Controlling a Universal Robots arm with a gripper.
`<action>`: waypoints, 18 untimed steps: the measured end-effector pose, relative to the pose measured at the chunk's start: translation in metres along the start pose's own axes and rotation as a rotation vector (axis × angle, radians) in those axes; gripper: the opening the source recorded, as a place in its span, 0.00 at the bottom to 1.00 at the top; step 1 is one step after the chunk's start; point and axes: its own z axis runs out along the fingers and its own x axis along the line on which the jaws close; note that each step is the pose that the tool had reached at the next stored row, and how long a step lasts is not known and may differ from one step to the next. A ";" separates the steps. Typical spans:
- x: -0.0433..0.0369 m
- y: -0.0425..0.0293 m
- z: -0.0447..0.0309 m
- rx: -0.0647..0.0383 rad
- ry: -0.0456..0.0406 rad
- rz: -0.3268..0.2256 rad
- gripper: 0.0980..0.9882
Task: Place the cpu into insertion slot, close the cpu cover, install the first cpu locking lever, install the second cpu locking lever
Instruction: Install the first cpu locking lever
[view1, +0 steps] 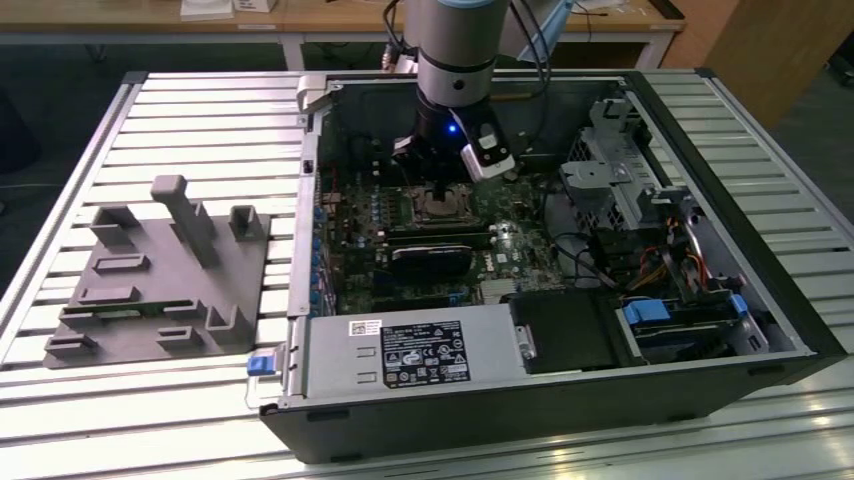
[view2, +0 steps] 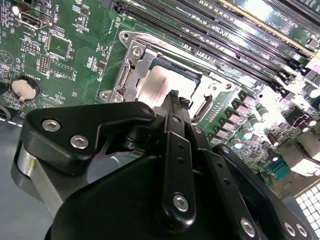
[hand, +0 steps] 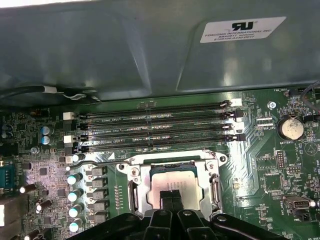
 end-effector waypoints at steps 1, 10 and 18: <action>0.0000 0.0000 0.0000 0.000 0.0000 0.000 0.01; 0.0001 0.0006 -0.0066 0.000 0.0000 0.000 0.01; 0.0002 0.0015 -0.0159 0.000 0.0000 0.000 0.01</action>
